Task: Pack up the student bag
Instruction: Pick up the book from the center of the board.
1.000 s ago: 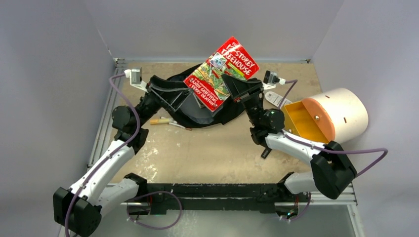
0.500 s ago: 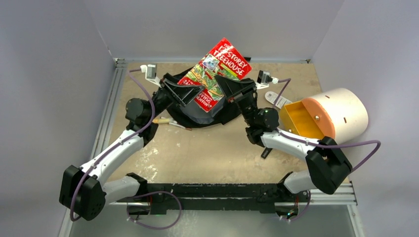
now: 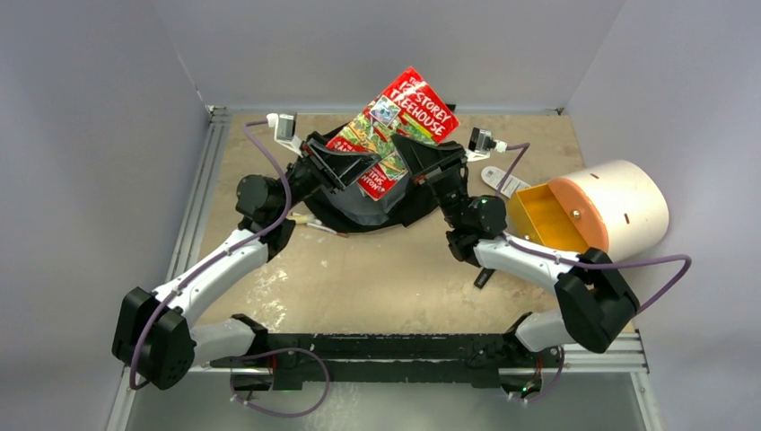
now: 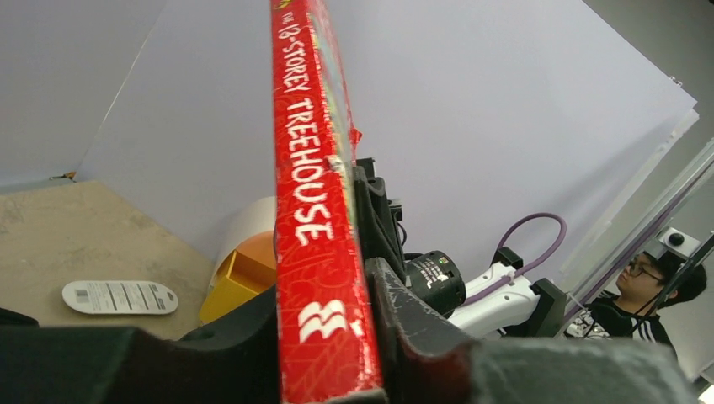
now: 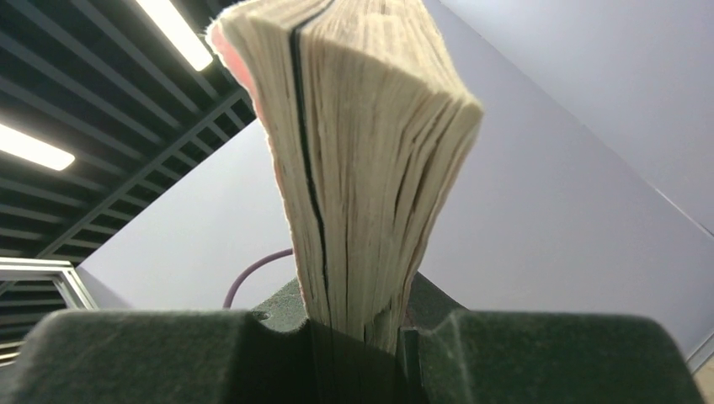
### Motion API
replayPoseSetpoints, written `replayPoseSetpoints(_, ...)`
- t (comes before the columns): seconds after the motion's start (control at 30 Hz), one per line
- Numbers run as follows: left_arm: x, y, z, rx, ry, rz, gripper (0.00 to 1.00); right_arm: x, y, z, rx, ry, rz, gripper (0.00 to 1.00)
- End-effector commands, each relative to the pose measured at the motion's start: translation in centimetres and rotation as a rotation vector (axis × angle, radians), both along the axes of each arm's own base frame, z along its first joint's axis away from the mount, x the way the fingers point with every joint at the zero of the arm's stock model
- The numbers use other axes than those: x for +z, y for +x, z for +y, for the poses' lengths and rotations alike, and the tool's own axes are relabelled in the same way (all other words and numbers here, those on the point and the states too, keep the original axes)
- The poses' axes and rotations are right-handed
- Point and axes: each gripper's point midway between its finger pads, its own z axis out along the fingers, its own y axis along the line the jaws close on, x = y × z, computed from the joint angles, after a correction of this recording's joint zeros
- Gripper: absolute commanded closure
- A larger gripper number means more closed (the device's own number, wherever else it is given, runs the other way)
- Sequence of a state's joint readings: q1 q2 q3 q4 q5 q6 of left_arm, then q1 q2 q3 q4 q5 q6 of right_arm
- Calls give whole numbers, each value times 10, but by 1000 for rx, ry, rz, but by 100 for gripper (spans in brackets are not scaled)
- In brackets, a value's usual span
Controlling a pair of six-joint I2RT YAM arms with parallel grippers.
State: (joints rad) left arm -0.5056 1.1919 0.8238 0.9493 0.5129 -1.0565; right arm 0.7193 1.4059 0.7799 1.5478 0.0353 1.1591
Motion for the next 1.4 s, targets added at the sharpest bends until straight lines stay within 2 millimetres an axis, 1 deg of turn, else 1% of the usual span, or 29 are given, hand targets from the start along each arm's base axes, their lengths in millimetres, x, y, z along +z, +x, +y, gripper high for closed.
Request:
replayPoseSetpoints(0.0,21,-10,-1,-12,-25,-87,80,95,-88,-80,2,404,-422,100)
replayPoseSetpoints(0.07,21,-11,0,-12,-24,-87,94,92,-89,-80,5,404,-422,100)
replayPoseSetpoints(0.1,20,-11,0,-8,-20,-84,100,90,-89,-81,4,401,-418,96)
replayPoseSetpoints(0.13,20,-11,0,-3,-15,-86,100,88,-89,-82,1,401,-413,90)
replayPoseSetpoints(0.2,16,-9,1,13,5,-68,100,79,-88,-77,7,364,-397,76)
replayPoseSetpoints(0.27,11,-7,2,31,26,-51,100,71,-89,-78,-9,336,-376,61)
replayPoseSetpoints(0.33,5,-4,5,65,54,-31,100,62,-84,-77,-55,272,-337,42)
replayPoseSetpoints(0.4,0,-1,8,99,86,-15,100,49,-76,-72,-107,175,-283,33)
replayPoseSetpoints(0.47,-6,1,12,132,111,9,100,35,-66,-67,-180,55,-241,27)
replayPoseSetpoints(0.57,-21,6,17,180,169,55,100,3,-41,-61,-263,-132,-87,24)
replayPoseSetpoints(0.63,-32,10,23,226,209,94,100,-21,-28,-60,-329,-267,-19,24)
replayPoseSetpoints(0.7,-46,14,29,270,263,143,100,-51,-14,-59,-371,-407,81,24)
replayPoseSetpoints(0.77,-61,16,36,314,310,191,100,-87,2,-60,-410,-551,205,24)
replayPoseSetpoints(0.87,-80,19,49,378,381,261,100,-133,14,-62,-451,-760,303,24)
replayPoseSetpoints(0.9,-86,20,54,405,405,293,100,-145,16,-61,-455,-815,321,24)
replayPoseSetpoints(0.93,-102,21,61,433,454,356,100,-154,18,-61,-456,-868,332,24)
replayPoseSetpoints(0.97,-108,21,67,466,478,388,100,-162,20,-60,-457,-915,343,24)
replayPoseSetpoints(1.0,-114,21,75,499,501,423,100,-168,22,-60,-457,-959,349,23)
replayPoseSetpoints(1.07,-125,20,93,582,536,482,100,-176,26,-60,-467,-1016,361,22)
replayPoseSetpoints(1.13,-133,16,109,649,561,525,100,-174,28,-58,-474,-1046,330,21)
replayPoseSetpoints(1.2,-136,11,121,695,572,545,100,-170,28,-50,-450,-1071,265,22)
replayPoseSetpoints(1.23,-136,8,126,708,576,552,100,-165,29,-44,-439,-1082,232,22)
replayPoseSetpoints(1.3,-136,4,132,726,577,560,100,-161,39,-38,-456,-1125,197,22)
replayPoseSetpoints(1.37,-137,-1,137,740,583,573,100,-166,50,-25,-431,-1202,180,21)
